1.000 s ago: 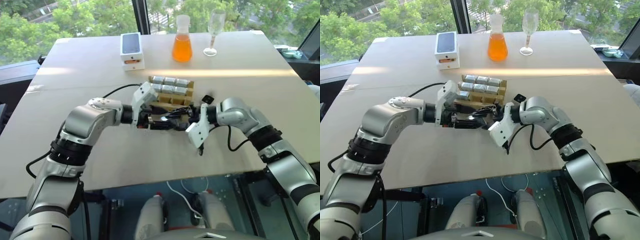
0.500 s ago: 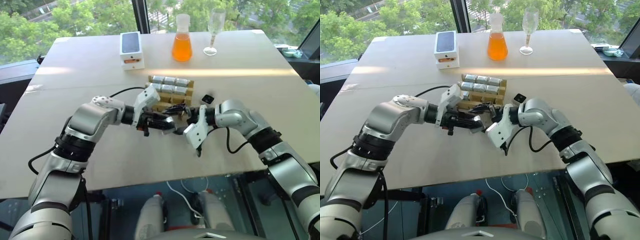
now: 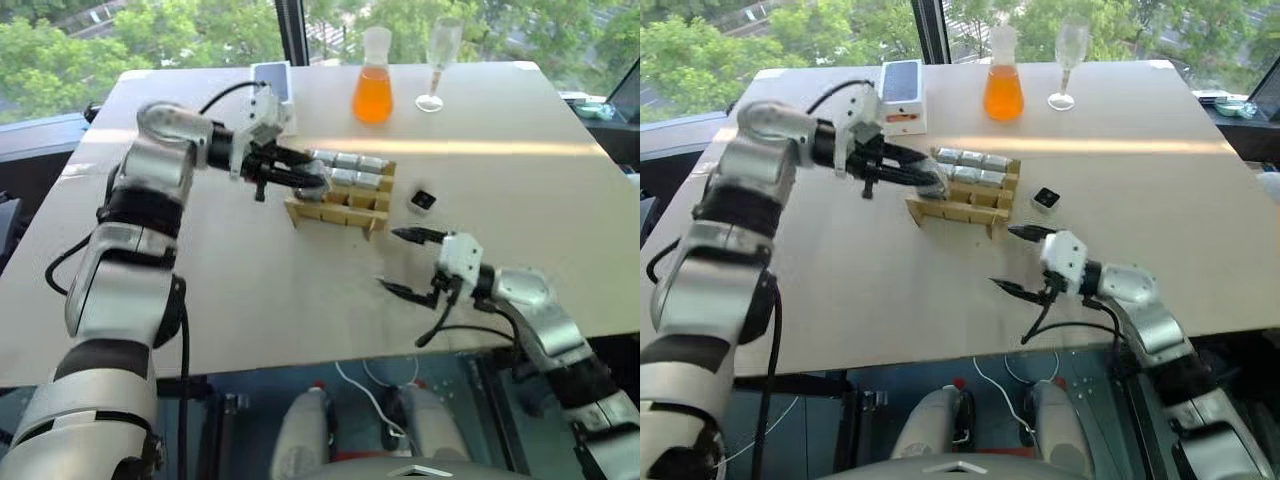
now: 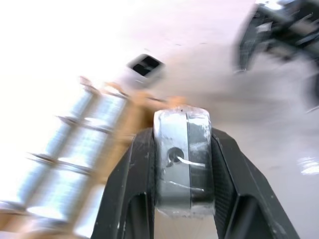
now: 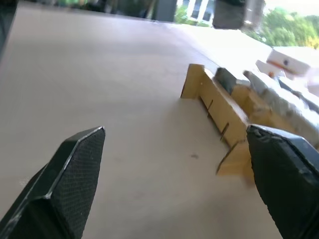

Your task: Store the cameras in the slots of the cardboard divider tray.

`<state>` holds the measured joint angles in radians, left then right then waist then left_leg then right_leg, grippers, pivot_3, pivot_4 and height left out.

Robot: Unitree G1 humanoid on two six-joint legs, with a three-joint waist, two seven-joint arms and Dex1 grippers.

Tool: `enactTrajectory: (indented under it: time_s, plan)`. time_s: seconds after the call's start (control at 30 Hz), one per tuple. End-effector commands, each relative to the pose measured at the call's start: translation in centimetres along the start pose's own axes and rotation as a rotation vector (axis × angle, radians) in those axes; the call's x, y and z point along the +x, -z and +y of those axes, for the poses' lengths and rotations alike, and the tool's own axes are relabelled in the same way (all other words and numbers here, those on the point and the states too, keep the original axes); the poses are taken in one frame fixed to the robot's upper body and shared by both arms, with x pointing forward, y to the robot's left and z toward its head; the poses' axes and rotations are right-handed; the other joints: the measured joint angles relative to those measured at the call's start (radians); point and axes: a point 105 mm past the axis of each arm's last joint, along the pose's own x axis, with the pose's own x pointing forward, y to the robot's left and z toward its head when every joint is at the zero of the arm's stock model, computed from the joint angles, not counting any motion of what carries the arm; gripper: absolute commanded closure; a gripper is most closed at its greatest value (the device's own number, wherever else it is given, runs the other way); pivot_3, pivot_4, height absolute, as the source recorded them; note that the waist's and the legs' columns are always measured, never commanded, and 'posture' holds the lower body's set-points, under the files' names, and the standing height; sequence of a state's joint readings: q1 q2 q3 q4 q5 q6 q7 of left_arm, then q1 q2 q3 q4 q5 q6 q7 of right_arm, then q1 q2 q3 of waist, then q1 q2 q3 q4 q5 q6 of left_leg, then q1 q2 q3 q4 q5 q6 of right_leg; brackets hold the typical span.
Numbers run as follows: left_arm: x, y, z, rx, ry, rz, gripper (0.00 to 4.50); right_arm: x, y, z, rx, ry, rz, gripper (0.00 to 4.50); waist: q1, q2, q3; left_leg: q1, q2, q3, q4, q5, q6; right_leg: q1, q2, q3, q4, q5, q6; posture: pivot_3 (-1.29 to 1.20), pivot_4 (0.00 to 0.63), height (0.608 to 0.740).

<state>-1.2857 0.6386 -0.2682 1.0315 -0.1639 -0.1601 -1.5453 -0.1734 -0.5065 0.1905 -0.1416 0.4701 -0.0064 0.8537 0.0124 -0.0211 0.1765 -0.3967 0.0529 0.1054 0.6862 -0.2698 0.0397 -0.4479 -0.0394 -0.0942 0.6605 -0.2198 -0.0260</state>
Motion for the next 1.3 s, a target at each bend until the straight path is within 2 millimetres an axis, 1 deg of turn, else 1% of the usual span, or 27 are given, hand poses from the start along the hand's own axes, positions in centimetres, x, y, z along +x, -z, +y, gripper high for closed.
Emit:
enactTrajectory:
  time_s: [0.03, 0.1, 0.2, 0.37, 0.57, 0.67, 0.87, 1.23, 1.3]
  plan:
    - [0.3, 0.4, 0.6, 0.055, -0.026, 0.021, 3.69, -0.4, -2.7, 0.7, 0.084, 0.052, -0.124, 0.0, -0.003, 0.0, 0.0, 0.0, 0.0, 0.0, 0.0, 0.0, 0.0, 0.0, 0.0, 0.0, 0.0, -0.001, 0.002, 0.0, 0.15, 0.74]
    - [1.1, 1.3, 0.2, 0.081, -0.008, 0.065, 3.69, -1.0, -2.4, 1.8, 0.139, 0.105, -0.138, 0.0, -0.003, -0.001, 0.0, 0.0, 0.0, -0.001, 0.0, 0.0, 0.0, 0.0, 0.001, 0.0, 0.0, -0.002, 0.004, 0.0, 0.15, 0.74]
    - [2.2, 1.4, 0.2, 0.071, -0.007, 0.048, 3.69, -1.4, -2.0, 3.1, 0.174, 0.161, -0.138, 0.0, 0.002, -0.002, 0.0, -0.001, 0.001, -0.003, 0.0, 0.0, 0.001, 0.0, 0.002, -0.001, 0.0, -0.002, 0.004, 0.0, 0.15, 0.74]
    - [3.7, 1.5, 0.4, 0.118, -0.043, 0.07, 3.69, -1.4, -2.3, 4.0, 0.187, 0.219, -0.158, 0.0, 0.0, -0.003, 0.0, -0.002, 0.002, -0.003, 0.002, -0.003, 0.004, 0.0, 0.002, -0.001, 0.0, -0.002, 0.004, 0.0, 0.15, 0.74]
    - [4.5, 1.7, 0.8, 0.172, -0.079, 0.105, 3.69, -1.2, -2.3, 4.1, 0.173, 0.242, -0.162, 0.0, 0.0, -0.005, -0.001, -0.001, 0.001, -0.004, 0.002, -0.003, 0.005, 0.0, 0.002, -0.001, 0.0, -0.002, 0.004, 0.0, 0.15, 0.74]
    - [4.8, 1.6, 1.1, 0.19, -0.114, 0.111, 3.69, -1.3, -2.5, 3.9, 0.168, 0.249, -0.165, 0.0, 0.001, -0.005, -0.001, -0.001, 0.001, -0.004, 0.002, -0.003, 0.005, 0.0, 0.002, -0.001, 0.0, -0.002, 0.004, 0.0, 0.15, 0.74]
    - [5.4, 1.6, 1.3, 0.239, -0.135, 0.128, 3.69, -1.3, -2.8, 3.3, 0.153, 0.257, -0.171, 0.0, 0.0, -0.005, -0.001, -0.001, 0.001, -0.003, 0.002, -0.003, 0.005, 0.0, 0.002, -0.001, 0.0, -0.002, 0.004, 0.0, 0.15, 0.74]
    - [6.1, 1.9, 1.0, 0.253, -0.124, 0.147, 3.69, -1.4, -2.9, 3.4, 0.149, 0.264, -0.177, 0.0, 0.0, -0.005, -0.001, -0.001, 0.001, -0.003, 0.002, -0.002, 0.004, 0.0, 0.002, -0.001, 0.001, -0.002, 0.004, 0.0, 0.15, 0.74]
    - [6.2, 2.0, 0.9, 0.252, -0.118, 0.152, 3.69, -1.5, -2.9, 3.4, 0.148, 0.266, -0.177, 0.0, 0.001, -0.005, -0.001, -0.001, 0.001, -0.003, 0.002, -0.001, 0.001, 0.0, 0.002, -0.001, 0.001, -0.002, 0.004, 0.0, 0.15, 0.74]
